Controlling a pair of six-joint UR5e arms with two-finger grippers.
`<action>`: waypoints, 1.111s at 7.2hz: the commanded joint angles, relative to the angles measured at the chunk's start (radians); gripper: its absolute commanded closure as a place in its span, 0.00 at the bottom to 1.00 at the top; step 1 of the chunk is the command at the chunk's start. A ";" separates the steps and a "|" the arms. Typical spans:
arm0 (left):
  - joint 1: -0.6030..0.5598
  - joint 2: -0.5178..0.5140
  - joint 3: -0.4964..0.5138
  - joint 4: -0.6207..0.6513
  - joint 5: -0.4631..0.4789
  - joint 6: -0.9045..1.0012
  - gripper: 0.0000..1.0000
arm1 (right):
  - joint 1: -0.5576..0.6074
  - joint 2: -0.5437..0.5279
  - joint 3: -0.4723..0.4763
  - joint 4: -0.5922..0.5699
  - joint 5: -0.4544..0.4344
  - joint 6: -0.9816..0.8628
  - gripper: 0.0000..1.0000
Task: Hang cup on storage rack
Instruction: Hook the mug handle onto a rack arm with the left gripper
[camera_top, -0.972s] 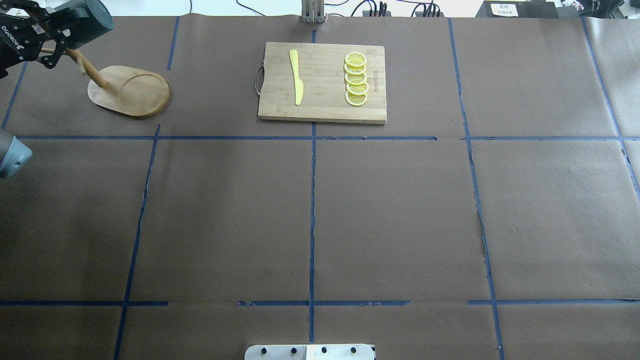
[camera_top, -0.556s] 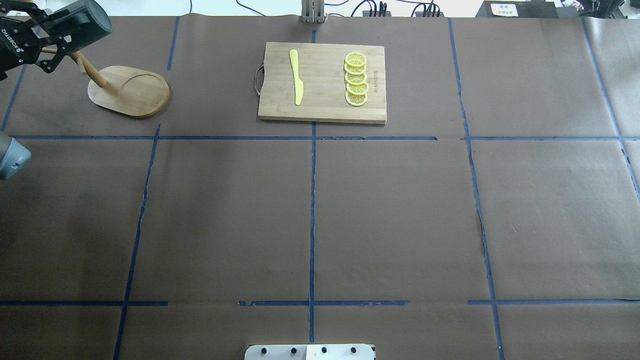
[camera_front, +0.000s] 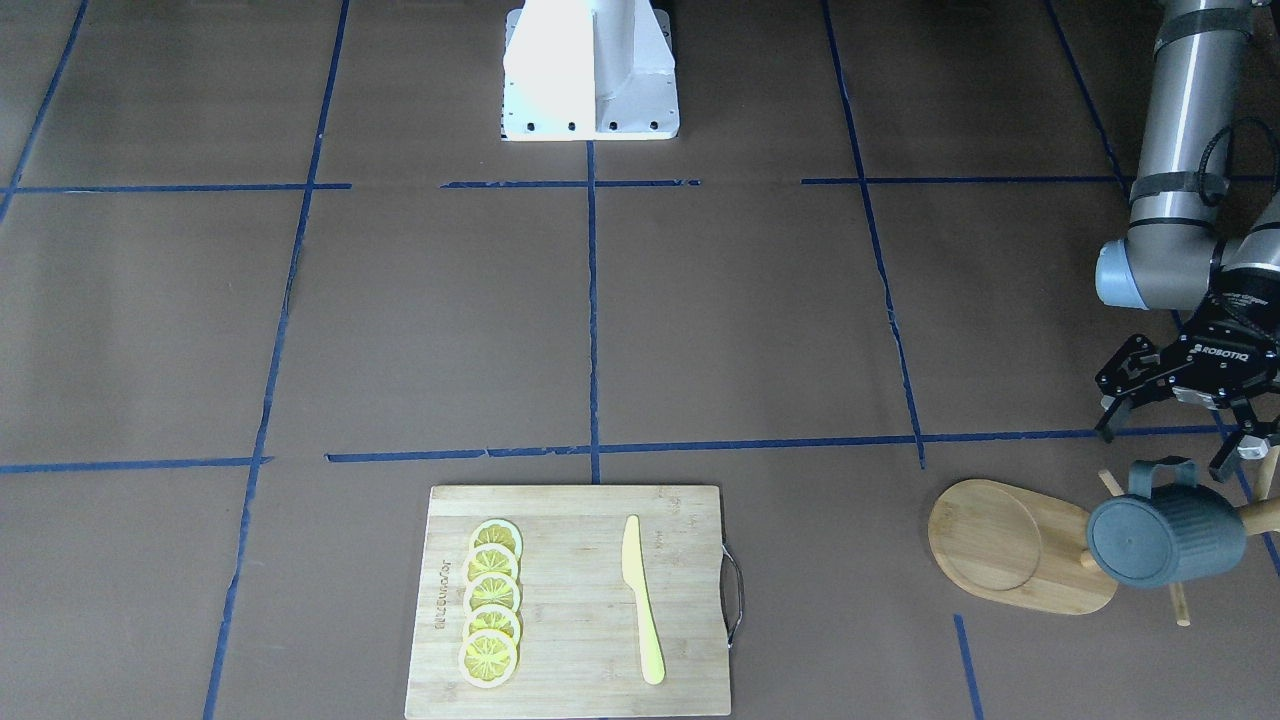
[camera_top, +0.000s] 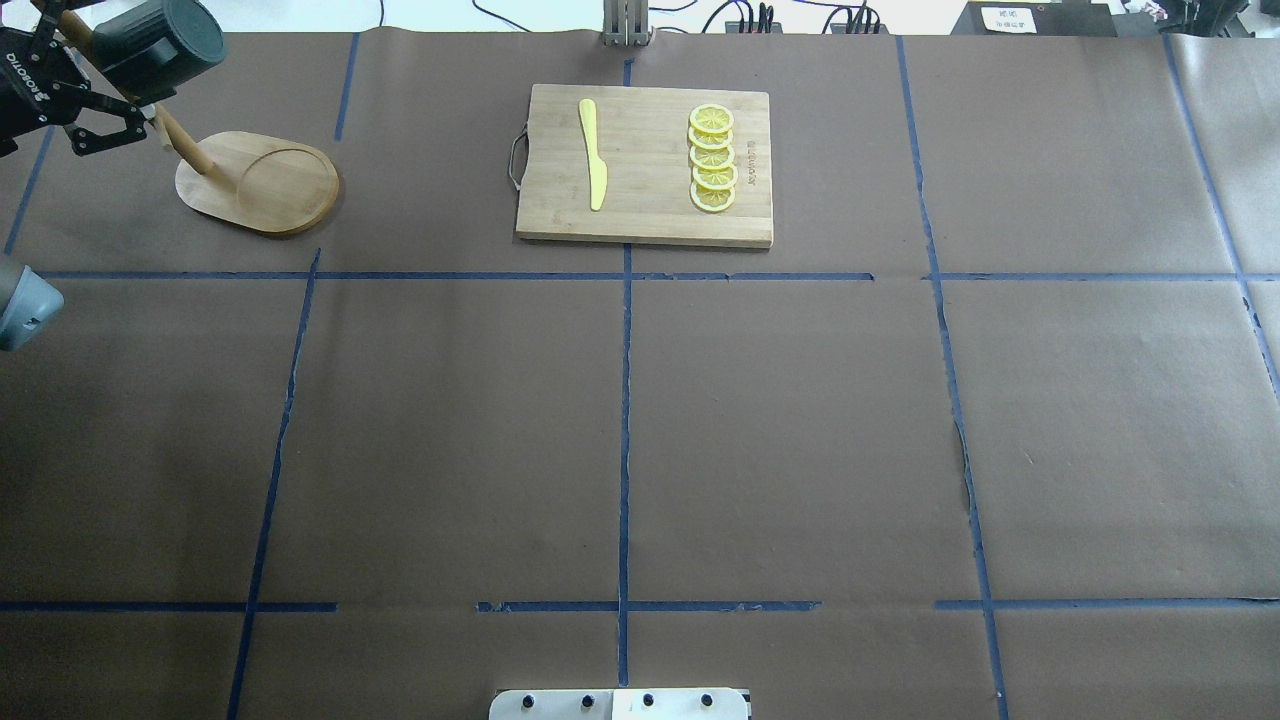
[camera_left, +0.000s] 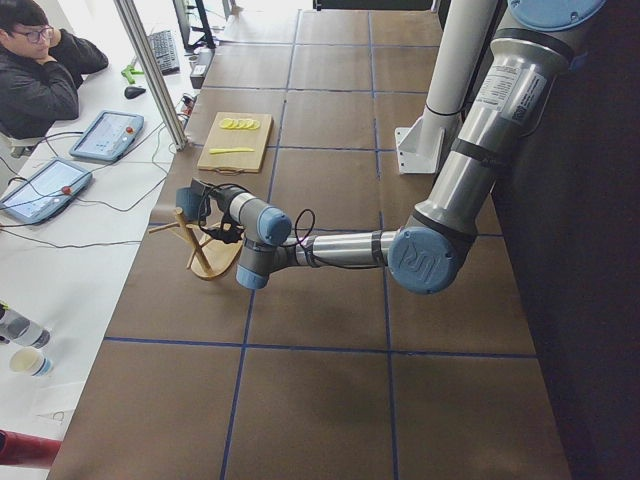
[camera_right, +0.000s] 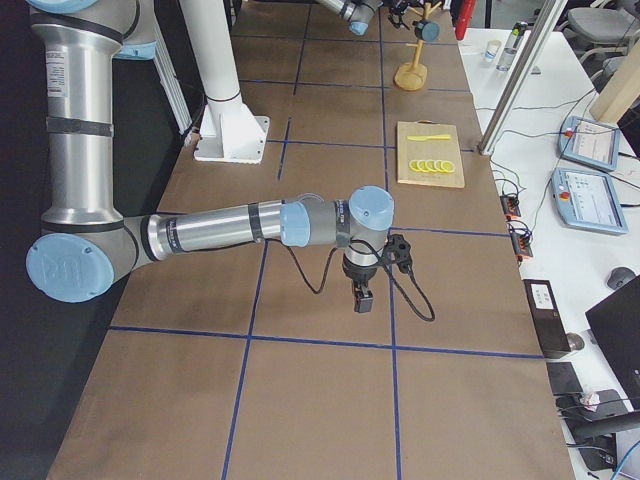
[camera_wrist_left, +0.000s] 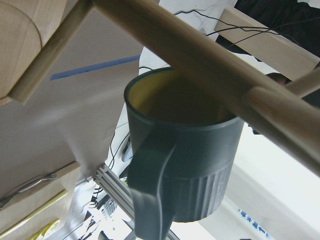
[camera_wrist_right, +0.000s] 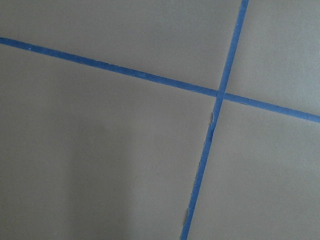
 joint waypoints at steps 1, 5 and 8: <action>-0.002 0.023 -0.107 0.032 -0.077 0.002 0.00 | 0.000 -0.002 0.001 0.000 0.001 0.000 0.00; -0.106 0.028 -0.408 0.418 -0.535 0.512 0.00 | 0.000 -0.003 0.001 0.000 0.003 -0.001 0.00; -0.122 0.042 -0.541 0.765 -0.599 1.156 0.00 | 0.000 -0.003 -0.002 -0.002 0.003 -0.001 0.00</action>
